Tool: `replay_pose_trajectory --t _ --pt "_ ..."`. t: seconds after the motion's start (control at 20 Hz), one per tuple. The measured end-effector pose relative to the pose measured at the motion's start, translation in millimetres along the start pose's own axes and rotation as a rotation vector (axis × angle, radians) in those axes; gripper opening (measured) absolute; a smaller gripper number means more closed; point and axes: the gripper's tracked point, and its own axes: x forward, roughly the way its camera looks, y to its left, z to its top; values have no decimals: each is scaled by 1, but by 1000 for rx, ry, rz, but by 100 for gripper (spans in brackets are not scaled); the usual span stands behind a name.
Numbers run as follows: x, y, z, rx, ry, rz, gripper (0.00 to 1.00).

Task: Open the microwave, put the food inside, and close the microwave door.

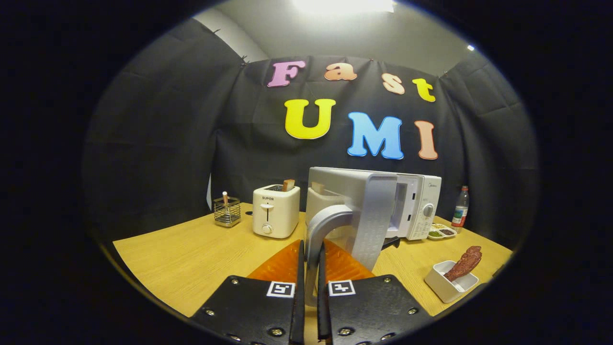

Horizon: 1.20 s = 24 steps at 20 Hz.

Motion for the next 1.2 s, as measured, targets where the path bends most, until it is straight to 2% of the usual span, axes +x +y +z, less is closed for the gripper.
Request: replay_pose_trajectory --t 0.15,0.25,0.35,0.45,0.6,0.75,0.8,1.05,1.2 --pt "1 21 2 -25 -25 -84 11" --pt "2 31 -1 -3 -24 -99 11" --pt "1 44 0 22 -15 -74 12" --pt "-2 56 1 26 -13 -14 12" --pt "-17 60 2 0 -7 87 48" --pt "-40 71 11 59 -11 277 62" --pt "-50 69 17 67 -13 314 77" --pt "-63 27 35 63 -32 357 80" --pt "-65 -27 38 46 -35 343 86"
